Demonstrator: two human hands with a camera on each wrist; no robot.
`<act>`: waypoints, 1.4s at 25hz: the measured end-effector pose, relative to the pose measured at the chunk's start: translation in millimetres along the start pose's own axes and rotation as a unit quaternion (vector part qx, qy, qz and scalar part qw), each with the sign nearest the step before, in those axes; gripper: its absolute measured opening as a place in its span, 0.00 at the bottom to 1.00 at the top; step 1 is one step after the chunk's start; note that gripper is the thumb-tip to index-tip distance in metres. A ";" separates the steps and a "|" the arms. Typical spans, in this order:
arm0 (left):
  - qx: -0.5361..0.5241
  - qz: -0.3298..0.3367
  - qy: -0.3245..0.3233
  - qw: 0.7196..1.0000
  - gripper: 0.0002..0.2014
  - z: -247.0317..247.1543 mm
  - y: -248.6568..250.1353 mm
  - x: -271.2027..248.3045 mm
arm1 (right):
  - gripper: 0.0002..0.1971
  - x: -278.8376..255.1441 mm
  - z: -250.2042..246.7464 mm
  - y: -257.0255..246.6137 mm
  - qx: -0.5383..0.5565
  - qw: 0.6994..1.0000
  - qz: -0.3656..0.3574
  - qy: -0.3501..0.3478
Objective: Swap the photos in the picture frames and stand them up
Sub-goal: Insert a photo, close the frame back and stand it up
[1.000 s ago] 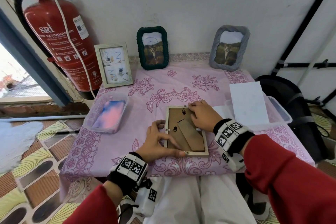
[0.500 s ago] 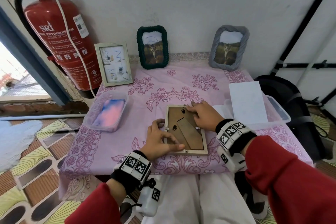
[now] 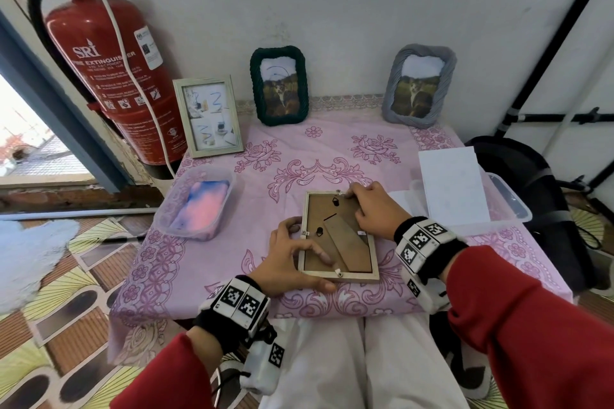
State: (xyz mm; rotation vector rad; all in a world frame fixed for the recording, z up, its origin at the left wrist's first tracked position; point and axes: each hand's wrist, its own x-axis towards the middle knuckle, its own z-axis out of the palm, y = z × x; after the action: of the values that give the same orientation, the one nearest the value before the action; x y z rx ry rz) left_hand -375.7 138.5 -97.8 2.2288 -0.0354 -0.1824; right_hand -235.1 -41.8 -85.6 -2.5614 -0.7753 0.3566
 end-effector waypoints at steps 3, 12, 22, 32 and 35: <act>-0.005 0.013 0.017 1.000 0.19 2.2 -2.2 -0.1 | 0.21 1.0 1.5 0.7 -0.007 1.000 0.000 0.005; 0.005 0.028 0.004 1.000 0.21 1.8 -3.0 -0.5 | 0.23 0.4 3.1 0.2 0.003 1.000 -0.015 0.018; -0.002 0.025 -0.009 1.000 0.21 2.5 -3.2 -0.4 | 0.24 0.7 3.6 1.7 0.002 1.000 -0.014 0.016; -0.180 -0.066 0.115 0.975 0.29 4.5 -4.2 12.2 | 0.25 -9.8 -1.3 -9.8 0.041 0.999 0.023 -0.020; -0.116 -0.095 0.202 0.968 0.24 8.6 -5.5 12.9 | 0.24 -20.5 -1.0 -15.3 -0.026 0.999 -0.023 0.033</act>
State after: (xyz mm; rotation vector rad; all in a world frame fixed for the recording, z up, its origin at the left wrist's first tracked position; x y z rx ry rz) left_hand -364.3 134.1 -108.9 1.9946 0.4021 0.1599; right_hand -258.4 -42.5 -75.0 -2.5842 -0.8270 0.2397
